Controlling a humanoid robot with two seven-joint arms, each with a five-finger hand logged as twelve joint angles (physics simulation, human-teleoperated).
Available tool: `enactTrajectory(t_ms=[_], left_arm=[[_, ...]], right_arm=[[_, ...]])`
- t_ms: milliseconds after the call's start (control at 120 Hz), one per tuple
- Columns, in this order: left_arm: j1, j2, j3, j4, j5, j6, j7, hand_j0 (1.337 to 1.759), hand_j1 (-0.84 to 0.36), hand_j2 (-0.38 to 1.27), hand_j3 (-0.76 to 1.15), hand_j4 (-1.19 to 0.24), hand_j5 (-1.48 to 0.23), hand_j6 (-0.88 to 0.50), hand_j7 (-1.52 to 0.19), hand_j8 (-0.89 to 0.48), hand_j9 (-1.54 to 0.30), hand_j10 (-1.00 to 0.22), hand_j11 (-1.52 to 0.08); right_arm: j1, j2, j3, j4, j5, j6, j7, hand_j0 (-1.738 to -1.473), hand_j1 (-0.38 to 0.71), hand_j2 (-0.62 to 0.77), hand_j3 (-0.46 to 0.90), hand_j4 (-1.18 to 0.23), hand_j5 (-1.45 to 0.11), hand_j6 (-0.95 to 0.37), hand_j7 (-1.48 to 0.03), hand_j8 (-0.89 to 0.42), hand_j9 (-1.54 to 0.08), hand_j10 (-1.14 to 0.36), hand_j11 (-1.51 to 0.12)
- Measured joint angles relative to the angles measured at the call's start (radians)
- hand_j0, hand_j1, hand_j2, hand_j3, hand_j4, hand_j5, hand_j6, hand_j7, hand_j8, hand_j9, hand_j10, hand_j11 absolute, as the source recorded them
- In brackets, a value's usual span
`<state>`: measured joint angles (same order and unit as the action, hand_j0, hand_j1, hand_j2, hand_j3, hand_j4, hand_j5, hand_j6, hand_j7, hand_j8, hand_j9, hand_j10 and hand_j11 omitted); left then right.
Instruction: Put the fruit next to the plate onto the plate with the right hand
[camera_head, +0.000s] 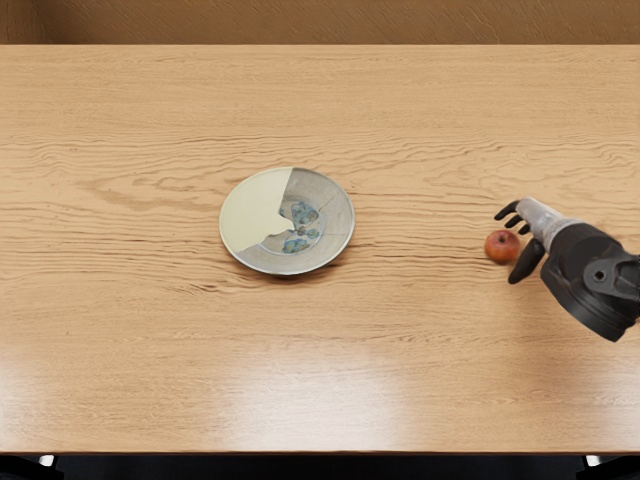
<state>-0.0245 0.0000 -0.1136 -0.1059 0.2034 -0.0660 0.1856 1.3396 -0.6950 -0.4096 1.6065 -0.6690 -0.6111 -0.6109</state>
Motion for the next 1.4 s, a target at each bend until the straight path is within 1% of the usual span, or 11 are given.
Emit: enactTrajectory(t_ms=[492,567,758,842,883,992,1117,1192,1300,1358,1400], left_arm=[[0.000,0.000,0.000,0.000,0.000,0.000,0.000,1.658,0.06,0.05,0.00,-0.25,-0.32,-0.25,-0.32,-0.25,-0.32,-0.25,-0.32],[0.000,0.000,0.000,0.000,0.000,0.000,0.000,1.658,0.06,0.05,0.00,-0.25,-0.32,-0.25,-0.32,-0.25,-0.32,-0.25,-0.32],[0.000,0.000,0.000,0.000,0.000,0.000,0.000,1.658,0.06,0.05,0.00,-0.25,-0.32,-0.25,-0.32,-0.25,-0.32,-0.25,-0.32],[0.000,0.000,0.000,0.000,0.000,0.000,0.000,1.658,0.06,0.05,0.00,-0.25,-0.32,-0.25,-0.32,-0.25,-0.32,-0.25,-0.32],[0.000,0.000,0.000,0.000,0.000,0.000,0.000,1.658,0.06,0.05,0.00,-0.25,-0.32,-0.25,-0.32,-0.25,-0.32,-0.25,-0.32],[0.000,0.000,0.000,0.000,0.000,0.000,0.000,1.658,0.06,0.05,0.00,-0.25,-0.32,-0.25,-0.32,-0.25,-0.32,-0.25,-0.32],[0.000,0.000,0.000,0.000,0.000,0.000,0.000,1.658,0.06,0.05,0.00,-0.25,-0.32,-0.25,-0.32,-0.25,-0.32,-0.25,-0.32],[0.000,0.000,0.000,0.000,0.000,0.000,0.000,1.658,0.06,0.05,0.00,-0.25,-0.32,-0.25,-0.32,-0.25,-0.32,-0.25,-0.32],[0.000,0.000,0.000,0.000,0.000,0.000,0.000,1.658,0.06,0.05,0.00,-0.25,-0.32,-0.25,-0.32,-0.25,-0.32,-0.25,-0.32],[0.000,0.000,0.000,0.000,0.000,0.000,0.000,1.658,0.06,0.05,0.00,-0.25,-0.32,-0.25,-0.32,-0.25,-0.32,-0.25,-0.32],[0.000,0.000,0.000,0.000,0.000,0.000,0.000,1.658,0.06,0.05,0.00,-0.25,-0.32,-0.25,-0.32,-0.25,-0.32,-0.25,-0.32]], right_arm=[[-0.023,0.081,0.000,-0.090,-0.016,0.000,0.000,-1.658,0.02,-0.06,0.00,-0.31,-0.41,-0.31,-0.41,-0.31,-0.41,-0.31,-0.41],[-0.024,0.086,0.001,-0.098,-0.015,0.000,0.000,-1.658,0.06,-0.07,0.00,-0.34,-0.44,-0.34,-0.44,-0.34,-0.44,-0.34,-0.44],[-0.024,0.085,0.000,-0.109,-0.015,0.000,0.000,-1.658,0.20,-0.09,0.00,-0.46,-0.60,-0.46,-0.60,-0.46,-0.60,-0.46,-0.60],[-0.028,0.085,-0.001,-0.113,-0.015,0.000,0.000,-1.658,0.25,-0.06,0.00,-0.50,-0.65,-0.49,-0.65,-0.50,-0.65,-0.50,-0.65],[-0.031,0.085,-0.001,-0.118,-0.017,0.000,0.000,-1.656,0.26,-0.03,0.00,-0.51,-0.67,-0.50,-0.67,-0.51,-0.67,-0.51,-0.67],[-0.042,0.088,-0.001,-0.131,-0.020,0.000,0.000,-1.654,0.25,0.03,0.00,-0.55,-0.70,-0.53,-0.70,-0.54,-0.70,-0.55,-0.70],[-0.048,0.090,0.001,-0.138,-0.022,0.002,-0.001,-1.649,0.26,0.01,0.00,-0.60,-0.78,-0.49,-0.77,-0.50,-0.78,-0.60,-0.78],[-0.049,0.090,0.002,-0.139,-0.021,0.003,-0.001,-1.647,0.27,0.05,0.00,-0.63,-0.84,-0.47,-0.82,-0.47,-0.84,-0.63,-0.84],[-0.044,0.086,0.004,-0.139,-0.015,0.002,0.000,-1.650,0.28,0.18,0.00,-0.67,-0.91,-0.47,-0.89,-0.48,-0.91,-0.68,-0.91],[-0.041,0.075,0.016,-0.139,-0.008,0.003,0.000,-1.652,0.29,0.21,0.00,-0.68,-0.94,-0.44,-0.91,-0.46,-0.94,-0.69,-0.94],[-0.039,0.064,0.034,-0.138,-0.003,0.003,0.000,-1.653,0.30,0.21,0.00,-0.68,-0.96,-0.44,-0.93,-0.44,-0.96,-0.69,-0.96]])
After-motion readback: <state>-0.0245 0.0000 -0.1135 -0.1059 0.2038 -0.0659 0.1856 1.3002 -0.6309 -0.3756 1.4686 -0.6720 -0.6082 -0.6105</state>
